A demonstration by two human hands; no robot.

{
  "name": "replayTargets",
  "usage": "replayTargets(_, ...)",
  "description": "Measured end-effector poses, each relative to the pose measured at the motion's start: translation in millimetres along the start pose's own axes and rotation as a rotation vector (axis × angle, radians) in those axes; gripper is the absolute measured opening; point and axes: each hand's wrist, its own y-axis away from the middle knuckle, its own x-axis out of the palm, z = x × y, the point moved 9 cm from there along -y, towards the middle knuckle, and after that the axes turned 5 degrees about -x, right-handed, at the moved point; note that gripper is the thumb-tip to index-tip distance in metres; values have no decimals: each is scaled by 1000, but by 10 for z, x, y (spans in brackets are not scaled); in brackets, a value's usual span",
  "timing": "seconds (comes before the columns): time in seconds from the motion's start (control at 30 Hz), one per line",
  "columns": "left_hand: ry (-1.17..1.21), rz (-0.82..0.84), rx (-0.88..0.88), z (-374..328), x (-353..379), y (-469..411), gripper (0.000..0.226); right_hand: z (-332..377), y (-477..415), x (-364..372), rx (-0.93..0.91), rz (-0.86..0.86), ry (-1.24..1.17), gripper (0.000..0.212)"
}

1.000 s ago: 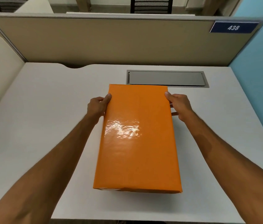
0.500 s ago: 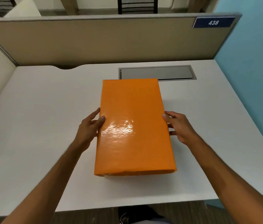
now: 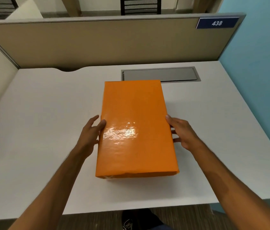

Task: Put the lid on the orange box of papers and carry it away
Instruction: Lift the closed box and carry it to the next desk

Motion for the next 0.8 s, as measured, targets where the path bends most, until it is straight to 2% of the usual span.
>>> replayTargets(0.13,2,51,-30,64,51,74,60,-112,48,43,56,57,-49,43)
replayTargets(0.43,73,-36,35,-123,-230,37,51,46,-133,311,31,164,-124,41)
replayTargets(0.8,90,-174,74,-391,-987,-55,53,488,-533,1058,19,222,-100,56)
